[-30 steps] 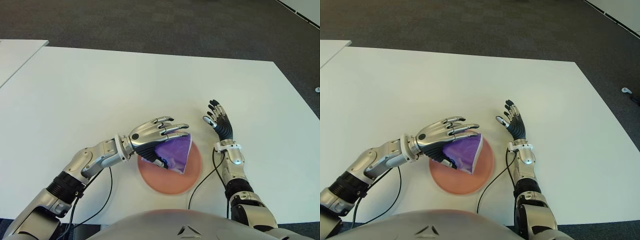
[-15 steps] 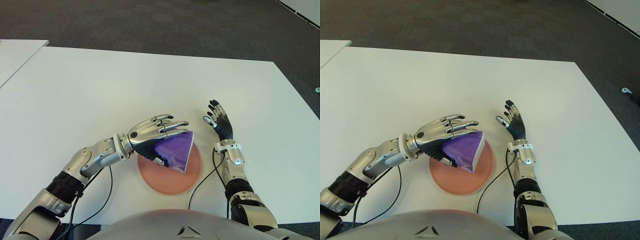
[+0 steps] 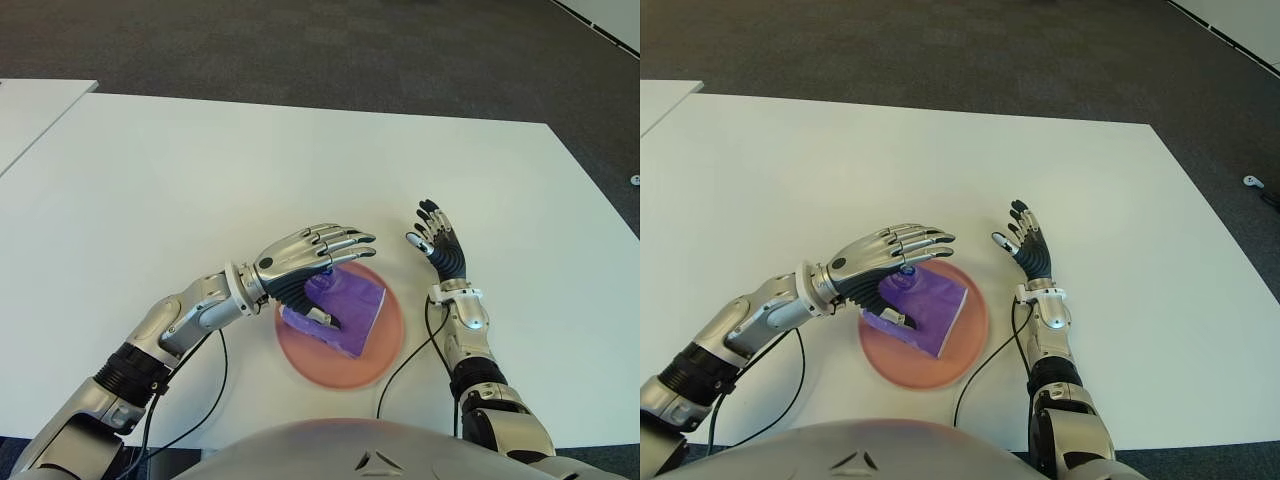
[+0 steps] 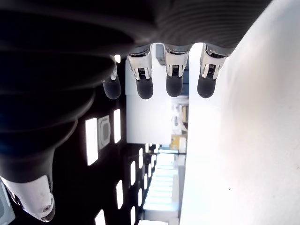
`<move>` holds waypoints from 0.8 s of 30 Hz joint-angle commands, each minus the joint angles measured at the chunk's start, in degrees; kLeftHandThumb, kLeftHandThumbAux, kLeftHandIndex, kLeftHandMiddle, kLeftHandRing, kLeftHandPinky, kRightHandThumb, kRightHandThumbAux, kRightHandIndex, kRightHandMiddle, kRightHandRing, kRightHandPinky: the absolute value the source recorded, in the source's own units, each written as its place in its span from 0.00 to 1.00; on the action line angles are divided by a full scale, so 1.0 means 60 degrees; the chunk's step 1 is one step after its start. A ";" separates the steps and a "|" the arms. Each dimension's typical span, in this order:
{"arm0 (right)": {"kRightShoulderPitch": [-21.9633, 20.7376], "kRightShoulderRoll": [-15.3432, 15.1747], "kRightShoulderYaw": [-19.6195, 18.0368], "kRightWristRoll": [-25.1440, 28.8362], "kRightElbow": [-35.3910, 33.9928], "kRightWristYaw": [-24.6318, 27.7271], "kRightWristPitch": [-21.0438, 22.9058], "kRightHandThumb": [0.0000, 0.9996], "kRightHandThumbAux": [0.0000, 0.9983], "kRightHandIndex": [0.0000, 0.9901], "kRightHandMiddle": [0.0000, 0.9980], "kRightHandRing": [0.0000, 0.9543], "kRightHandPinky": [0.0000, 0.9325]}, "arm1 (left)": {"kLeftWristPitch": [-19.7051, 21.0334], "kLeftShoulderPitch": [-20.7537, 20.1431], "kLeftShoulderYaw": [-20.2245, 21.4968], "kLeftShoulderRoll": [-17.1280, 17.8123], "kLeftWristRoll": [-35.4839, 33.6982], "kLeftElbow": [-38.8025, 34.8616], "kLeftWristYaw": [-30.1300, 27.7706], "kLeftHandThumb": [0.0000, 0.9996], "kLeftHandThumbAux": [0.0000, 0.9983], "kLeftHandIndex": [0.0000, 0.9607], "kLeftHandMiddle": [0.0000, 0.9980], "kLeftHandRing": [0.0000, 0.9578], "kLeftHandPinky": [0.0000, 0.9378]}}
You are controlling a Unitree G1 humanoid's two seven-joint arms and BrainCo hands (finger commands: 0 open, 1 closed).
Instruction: Put the tissue paper into the plate.
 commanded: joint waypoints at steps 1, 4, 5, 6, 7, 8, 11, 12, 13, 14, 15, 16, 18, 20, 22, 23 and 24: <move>0.1653 0.0330 0.0064 -0.0162 0.1506 -0.0084 0.0683 0.15 0.65 0.00 0.01 0.00 0.02 | 0.0397 0.0232 -0.0045 -0.0025 -0.0923 0.0031 -0.0971 0.00 0.44 0.00 0.00 0.00 0.00; 0.1647 0.0327 0.0063 -0.0161 0.1507 -0.0084 0.0688 0.15 0.65 0.00 0.01 0.00 0.02 | 0.0682 0.0235 -0.0114 0.0048 -0.1314 -0.0054 -0.1572 0.00 0.43 0.00 0.00 0.00 0.00; 0.1644 0.0326 0.0063 -0.0161 0.1507 -0.0084 0.0691 0.15 0.65 0.00 0.01 0.00 0.02 | 0.0769 0.0233 -0.0135 0.0076 -0.1418 -0.0069 -0.1759 0.00 0.42 0.00 0.00 0.00 0.00; 0.1641 0.0326 0.0063 -0.0161 0.1507 -0.0085 0.0693 0.15 0.65 0.00 0.01 0.00 0.02 | 0.0843 0.0213 -0.0155 0.0103 -0.1459 -0.0071 -0.1926 0.00 0.42 0.00 0.00 0.00 0.00; 0.1640 0.0326 0.0063 -0.0161 0.1507 -0.0085 0.0694 0.15 0.65 0.00 0.01 0.00 0.02 | 0.0893 0.0200 -0.0160 0.0115 -0.1485 -0.0077 -0.2046 0.00 0.41 0.00 0.00 0.00 0.00; 0.1640 0.0329 0.0065 -0.0163 0.1501 -0.0089 0.0696 0.15 0.65 0.00 0.01 0.00 0.02 | 0.0921 0.0140 -0.0170 0.0154 -0.1424 -0.0066 -0.2170 0.00 0.41 0.00 0.00 0.00 0.00; 0.1639 0.0333 0.0069 -0.0166 0.1493 -0.0095 0.0699 0.15 0.65 0.00 0.01 0.00 0.02 | 0.0946 0.0020 -0.0168 0.0228 -0.1263 -0.0065 -0.2436 0.00 0.40 0.00 0.00 0.00 0.00; 0.1642 0.0336 0.0071 -0.0168 0.1487 -0.0098 0.0699 0.15 0.65 0.00 0.01 0.00 0.02 | 0.0932 -0.0043 -0.0176 0.0287 -0.1107 -0.0093 -0.2527 0.00 0.39 0.00 0.00 0.00 0.00; 0.1644 0.0338 0.0073 -0.0169 0.1483 -0.0100 0.0699 0.15 0.65 0.00 0.01 0.00 0.02 | 0.0922 -0.0086 -0.0176 0.0326 -0.0996 -0.0116 -0.2599 0.00 0.39 0.00 0.00 0.00 0.00; 0.1648 0.0342 0.0075 -0.0171 0.1478 -0.0103 0.0698 0.15 0.65 0.00 0.01 0.00 0.02 | 0.0891 -0.0150 -0.0186 0.0369 -0.0862 -0.0112 -0.2663 0.00 0.38 0.00 0.00 0.00 0.00; 0.1651 0.0345 0.0077 -0.0173 0.1474 -0.0105 0.0696 0.15 0.65 0.00 0.01 0.00 0.02 | 0.0868 -0.0190 -0.0188 0.0392 -0.0779 -0.0106 -0.2711 0.00 0.38 0.00 0.00 0.00 0.00; 0.1655 0.0348 0.0079 -0.0174 0.1468 -0.0108 0.0696 0.15 0.65 0.00 0.01 0.00 0.02 | 0.0830 -0.0258 -0.0213 0.0447 -0.0651 -0.0107 -0.2791 0.00 0.38 0.00 0.00 0.00 0.00; 0.1661 0.0352 0.0083 -0.0176 0.1458 -0.0112 0.0695 0.15 0.65 0.00 0.01 0.00 0.02 | 0.0777 -0.0344 -0.0244 0.0528 -0.0469 -0.0128 -0.2922 0.00 0.37 0.00 0.00 0.00 0.00; 0.1670 0.0358 0.0087 -0.0179 0.1452 -0.0116 0.0690 0.15 0.65 0.00 0.01 0.00 0.02 | 0.0750 -0.0394 -0.0259 0.0568 -0.0375 -0.0130 -0.3025 0.00 0.37 0.00 0.00 0.00 0.00; 0.1682 0.0364 0.0092 -0.0182 0.1439 -0.0121 0.0686 0.15 0.65 0.00 0.01 0.00 0.02 | 0.0736 -0.0434 -0.0269 0.0592 -0.0337 -0.0116 -0.3110 0.00 0.37 0.00 0.00 0.00 0.00; 0.1685 0.0366 0.0093 -0.0183 0.1435 -0.0122 0.0685 0.15 0.65 0.00 0.01 0.00 0.02 | 0.0730 -0.0450 -0.0273 0.0598 -0.0320 -0.0111 -0.3141 0.00 0.37 0.00 0.00 0.00 0.00; 0.1685 0.0369 0.0096 -0.0185 0.1434 -0.0127 0.0684 0.15 0.65 0.00 0.01 0.00 0.02 | 0.0747 -0.0489 -0.0276 0.0598 -0.0329 -0.0091 -0.3193 0.00 0.37 0.00 0.00 0.00 0.00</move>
